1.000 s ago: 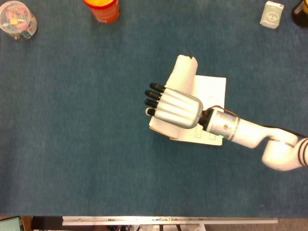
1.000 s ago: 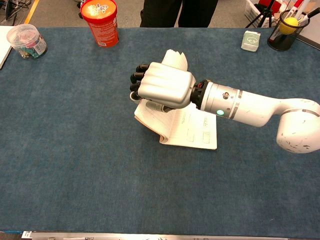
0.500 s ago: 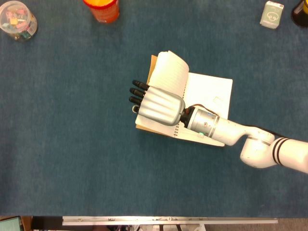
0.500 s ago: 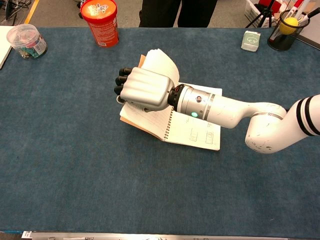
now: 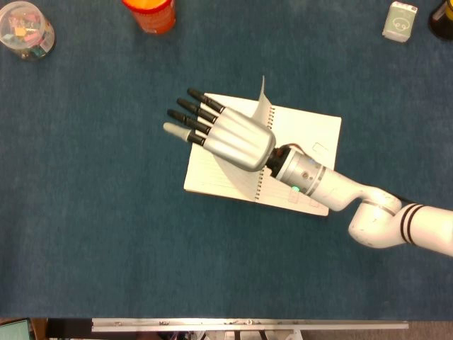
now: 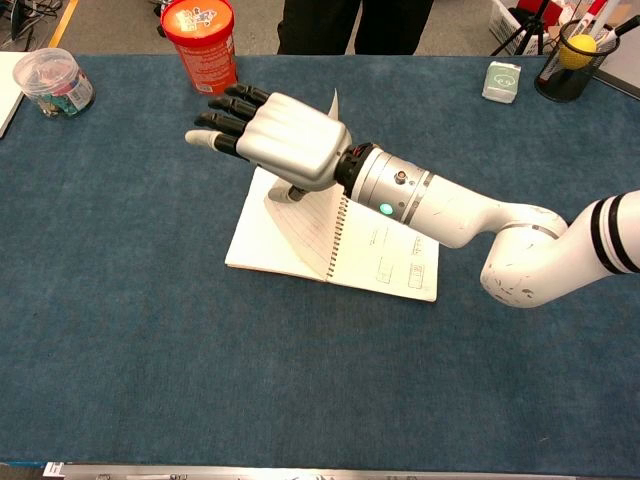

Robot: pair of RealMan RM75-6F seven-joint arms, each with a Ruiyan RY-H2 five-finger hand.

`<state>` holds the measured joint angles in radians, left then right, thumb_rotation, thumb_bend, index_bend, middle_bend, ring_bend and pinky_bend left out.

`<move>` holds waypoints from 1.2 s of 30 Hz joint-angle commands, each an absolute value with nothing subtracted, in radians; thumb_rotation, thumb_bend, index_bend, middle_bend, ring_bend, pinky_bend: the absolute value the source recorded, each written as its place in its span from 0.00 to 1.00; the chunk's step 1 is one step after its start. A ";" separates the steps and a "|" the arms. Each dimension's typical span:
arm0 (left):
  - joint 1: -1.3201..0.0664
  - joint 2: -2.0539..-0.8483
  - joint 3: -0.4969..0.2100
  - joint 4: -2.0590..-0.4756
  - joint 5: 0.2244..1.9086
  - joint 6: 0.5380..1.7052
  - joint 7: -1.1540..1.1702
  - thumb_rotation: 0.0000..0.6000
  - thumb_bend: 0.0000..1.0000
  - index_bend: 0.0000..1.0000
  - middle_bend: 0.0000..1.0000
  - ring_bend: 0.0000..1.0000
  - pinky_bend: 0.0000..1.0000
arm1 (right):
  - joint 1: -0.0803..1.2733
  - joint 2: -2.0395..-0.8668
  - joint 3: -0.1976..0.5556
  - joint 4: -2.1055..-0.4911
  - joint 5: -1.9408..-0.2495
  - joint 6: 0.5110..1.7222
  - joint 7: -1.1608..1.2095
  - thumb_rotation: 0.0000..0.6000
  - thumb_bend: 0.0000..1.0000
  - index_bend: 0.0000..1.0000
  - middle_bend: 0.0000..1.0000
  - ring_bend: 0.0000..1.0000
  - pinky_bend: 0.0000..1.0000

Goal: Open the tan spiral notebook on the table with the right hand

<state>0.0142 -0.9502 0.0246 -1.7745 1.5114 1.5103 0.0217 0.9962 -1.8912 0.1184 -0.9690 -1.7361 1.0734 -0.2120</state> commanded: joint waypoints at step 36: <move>-0.003 -0.967 0.014 -1.738 1.498 1.486 -0.009 1.00 0.51 0.31 0.28 0.15 0.17 | 0.648 -1.212 -0.062 -1.571 -1.621 1.171 -0.271 1.00 0.16 0.10 0.17 0.08 0.12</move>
<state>-0.0029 -0.9668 0.0140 -1.7379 1.4979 1.4859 -0.0088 0.6633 -1.2247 -0.0503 -1.5612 -1.6209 1.1607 -0.2840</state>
